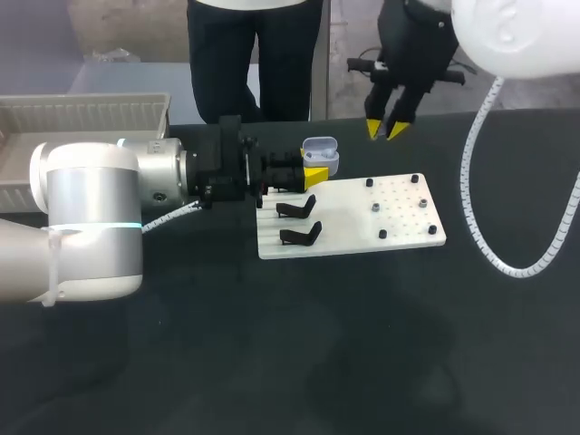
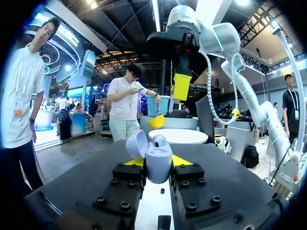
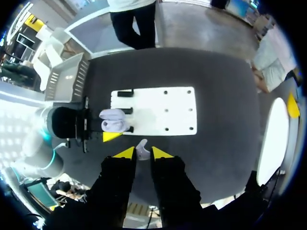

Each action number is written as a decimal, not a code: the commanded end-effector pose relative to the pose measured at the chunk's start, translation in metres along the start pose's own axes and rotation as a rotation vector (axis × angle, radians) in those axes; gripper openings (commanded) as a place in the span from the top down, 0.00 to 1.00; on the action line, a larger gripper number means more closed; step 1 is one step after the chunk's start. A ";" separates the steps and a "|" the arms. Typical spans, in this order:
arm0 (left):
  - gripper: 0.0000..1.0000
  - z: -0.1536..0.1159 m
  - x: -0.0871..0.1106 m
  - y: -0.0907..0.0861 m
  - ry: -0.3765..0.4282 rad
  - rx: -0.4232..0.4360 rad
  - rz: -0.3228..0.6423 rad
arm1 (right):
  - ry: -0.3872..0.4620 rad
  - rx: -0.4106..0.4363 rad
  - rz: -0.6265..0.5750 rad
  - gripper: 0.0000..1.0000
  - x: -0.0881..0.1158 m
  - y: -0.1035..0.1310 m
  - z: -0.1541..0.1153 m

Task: Pick up each earbud case from the left stands, insert the matching earbuds, close the lid, and place the case in the box.

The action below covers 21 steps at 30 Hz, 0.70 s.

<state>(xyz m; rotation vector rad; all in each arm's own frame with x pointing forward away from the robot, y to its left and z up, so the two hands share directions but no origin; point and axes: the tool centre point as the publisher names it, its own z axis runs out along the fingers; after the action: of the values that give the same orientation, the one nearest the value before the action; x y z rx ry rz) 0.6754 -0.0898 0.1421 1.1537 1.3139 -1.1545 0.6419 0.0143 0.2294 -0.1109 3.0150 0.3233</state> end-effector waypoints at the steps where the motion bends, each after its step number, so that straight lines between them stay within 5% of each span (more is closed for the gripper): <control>1: 1.00 0.001 0.002 -0.001 -0.006 -0.007 0.005 | -0.005 0.003 -0.031 1.00 0.008 0.014 -0.001; 21: 1.00 0.001 0.002 -0.001 -0.006 -0.007 0.005 | 0.005 -0.007 -0.208 1.00 0.000 0.060 0.011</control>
<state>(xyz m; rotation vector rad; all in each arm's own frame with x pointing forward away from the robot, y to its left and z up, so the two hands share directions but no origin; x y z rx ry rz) 0.6754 -0.0898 0.1421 1.1537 1.3139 -1.1545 0.6305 0.0667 0.2321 -0.4135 2.9615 0.3309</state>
